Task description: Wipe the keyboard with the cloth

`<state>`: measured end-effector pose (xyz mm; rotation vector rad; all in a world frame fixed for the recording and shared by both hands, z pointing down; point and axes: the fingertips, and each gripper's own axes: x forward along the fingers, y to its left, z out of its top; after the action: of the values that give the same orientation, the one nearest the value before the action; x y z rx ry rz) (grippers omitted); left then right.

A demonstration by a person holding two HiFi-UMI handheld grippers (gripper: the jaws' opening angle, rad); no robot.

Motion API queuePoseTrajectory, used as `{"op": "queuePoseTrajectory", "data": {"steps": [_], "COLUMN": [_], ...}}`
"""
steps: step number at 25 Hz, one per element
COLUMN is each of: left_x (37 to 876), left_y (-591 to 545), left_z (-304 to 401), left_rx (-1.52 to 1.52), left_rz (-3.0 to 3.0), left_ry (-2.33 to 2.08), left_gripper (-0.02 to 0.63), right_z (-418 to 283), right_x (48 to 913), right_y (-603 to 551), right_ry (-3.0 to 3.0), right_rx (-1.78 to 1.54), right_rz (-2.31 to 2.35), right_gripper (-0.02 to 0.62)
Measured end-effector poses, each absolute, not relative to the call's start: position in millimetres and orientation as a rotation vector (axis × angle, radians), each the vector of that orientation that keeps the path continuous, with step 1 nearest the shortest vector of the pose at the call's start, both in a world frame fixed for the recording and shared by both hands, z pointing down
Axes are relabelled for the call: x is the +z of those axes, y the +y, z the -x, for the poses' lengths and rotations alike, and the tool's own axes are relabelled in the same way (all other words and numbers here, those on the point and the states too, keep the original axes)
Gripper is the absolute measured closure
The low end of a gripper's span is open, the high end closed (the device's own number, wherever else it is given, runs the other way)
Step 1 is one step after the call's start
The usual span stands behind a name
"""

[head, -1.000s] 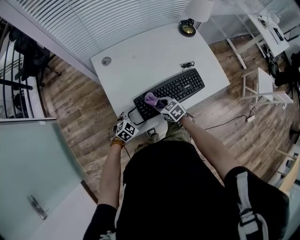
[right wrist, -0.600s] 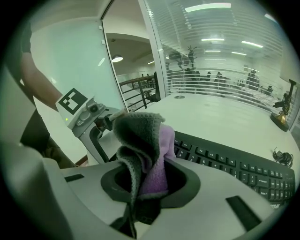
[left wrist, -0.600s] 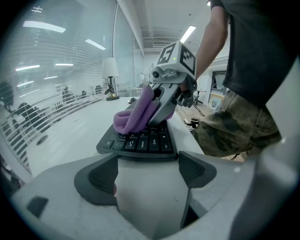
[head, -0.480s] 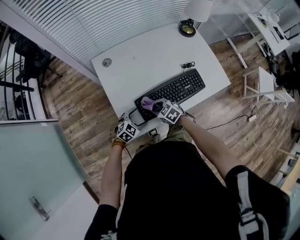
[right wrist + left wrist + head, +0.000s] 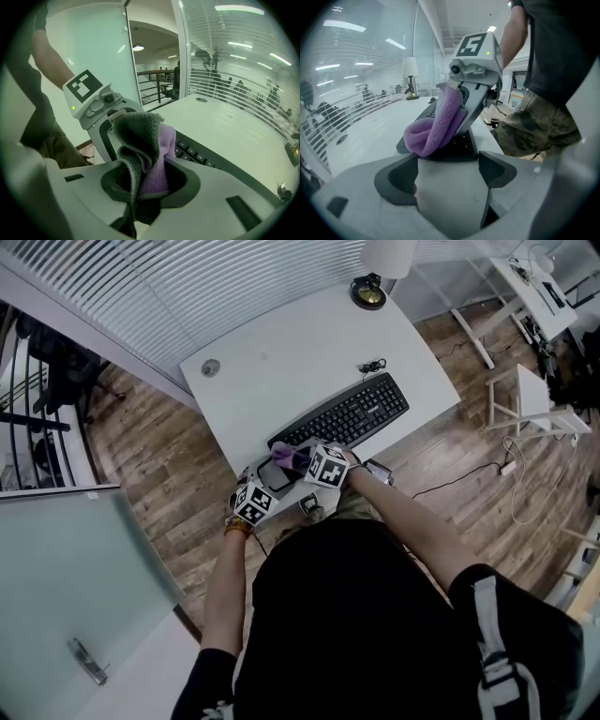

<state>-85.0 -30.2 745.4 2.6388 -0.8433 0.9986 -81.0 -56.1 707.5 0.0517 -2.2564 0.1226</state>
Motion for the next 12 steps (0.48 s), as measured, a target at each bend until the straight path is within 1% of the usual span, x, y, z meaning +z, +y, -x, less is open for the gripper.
{"op": "queuePoseTrajectory", "data": {"steps": [2, 3, 7, 10, 12], "left_x": [745.9, 746.1, 745.7, 745.4, 745.0], "left_y": [-29.0, -29.3, -31.1, -29.1, -28.4], "left_z": [85.4, 85.8, 84.1, 84.9, 84.0], "left_rx": [0.998, 1.0, 1.0, 1.001, 1.0], "left_rz": [-2.636, -2.637, -2.643, -2.646, -2.649], "left_ry": [-0.845, -0.845, -0.84, -0.843, -0.846], "left_gripper": [0.207, 0.206, 0.207, 0.207, 0.207], "right_z": [82.8, 83.3, 77.7, 54.4, 23.8], "right_x": [709.2, 709.5, 692.1, 666.7, 654.4], "right_y": [-53.9, -54.2, -65.4, -89.1, -113.0], "right_ry": [-2.265, -2.283, -2.419, -2.54, -2.582], "right_rx": [0.155, 0.221, 0.603, 0.702, 0.739], "right_rz": [-0.046, -0.048, -0.031, -0.088, -0.173], "right_gripper": [0.495, 0.495, 0.485, 0.482, 0.48]}}
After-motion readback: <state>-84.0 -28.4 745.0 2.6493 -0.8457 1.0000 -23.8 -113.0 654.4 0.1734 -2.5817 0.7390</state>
